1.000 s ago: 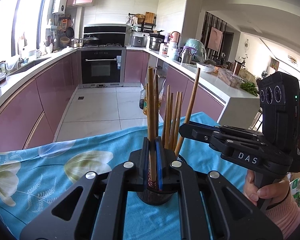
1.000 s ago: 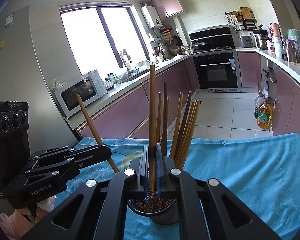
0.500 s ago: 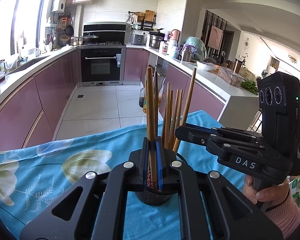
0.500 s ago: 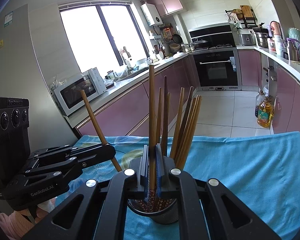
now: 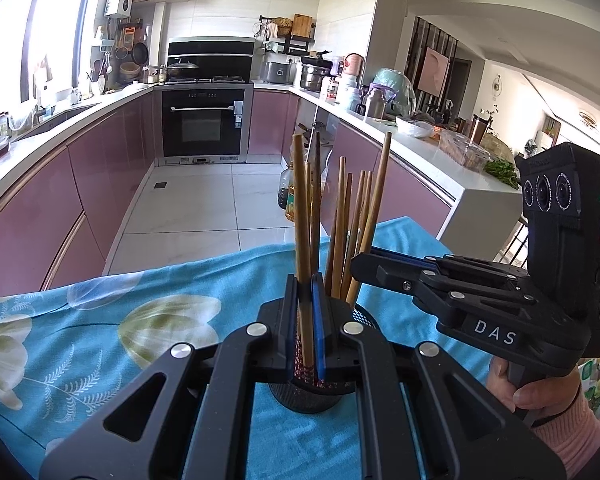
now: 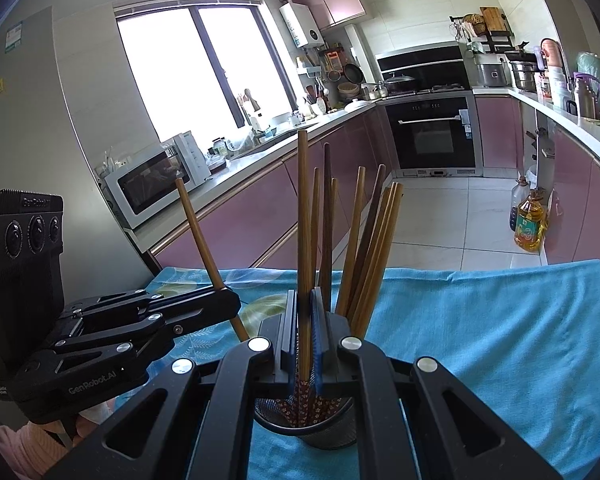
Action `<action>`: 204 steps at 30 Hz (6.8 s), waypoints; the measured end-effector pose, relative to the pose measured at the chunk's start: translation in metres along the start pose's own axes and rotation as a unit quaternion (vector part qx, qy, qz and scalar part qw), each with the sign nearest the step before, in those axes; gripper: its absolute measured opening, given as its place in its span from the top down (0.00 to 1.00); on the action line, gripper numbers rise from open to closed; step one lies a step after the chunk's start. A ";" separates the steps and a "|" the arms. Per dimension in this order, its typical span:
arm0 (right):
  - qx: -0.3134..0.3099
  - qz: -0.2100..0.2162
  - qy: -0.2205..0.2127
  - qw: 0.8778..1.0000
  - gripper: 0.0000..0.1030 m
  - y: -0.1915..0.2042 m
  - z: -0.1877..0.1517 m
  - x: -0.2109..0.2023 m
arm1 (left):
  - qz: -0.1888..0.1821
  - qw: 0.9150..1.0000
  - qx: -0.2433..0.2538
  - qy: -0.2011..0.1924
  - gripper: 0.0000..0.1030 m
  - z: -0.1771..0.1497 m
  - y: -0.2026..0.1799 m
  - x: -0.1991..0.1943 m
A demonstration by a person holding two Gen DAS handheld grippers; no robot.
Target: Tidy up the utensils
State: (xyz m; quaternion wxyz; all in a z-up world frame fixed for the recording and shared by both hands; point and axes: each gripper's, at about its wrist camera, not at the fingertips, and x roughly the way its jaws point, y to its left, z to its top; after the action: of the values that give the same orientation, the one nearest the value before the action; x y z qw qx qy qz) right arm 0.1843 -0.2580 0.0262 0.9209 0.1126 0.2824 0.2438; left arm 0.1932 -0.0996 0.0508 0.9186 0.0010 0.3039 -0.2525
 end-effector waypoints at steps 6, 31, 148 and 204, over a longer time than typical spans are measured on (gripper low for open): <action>0.002 -0.001 0.003 1.000 0.95 -0.002 0.000 0.003 | 0.002 1.000 -0.002 0.004 0.92 -0.001 0.002 0.006; -0.039 -0.077 -0.037 0.996 0.18 0.013 -0.035 -0.023 | 0.043 0.998 -0.029 -0.043 0.33 -0.043 0.024 -0.015; -0.102 -0.161 -0.171 0.967 0.06 0.072 -0.118 -0.078 | 0.194 0.956 -0.018 -0.217 0.05 -0.146 -0.011 -0.127; -0.100 -0.159 -0.169 0.968 0.06 0.072 -0.116 -0.077 | 0.195 0.957 -0.019 -0.215 0.05 -0.145 -0.009 -0.125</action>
State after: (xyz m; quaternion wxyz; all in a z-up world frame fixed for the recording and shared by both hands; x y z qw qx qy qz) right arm 0.0342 -0.2280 -0.0080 0.9888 0.0138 0.1111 0.0989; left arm 0.0223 -0.0272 0.0038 0.9935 -0.0118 0.0976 -0.0568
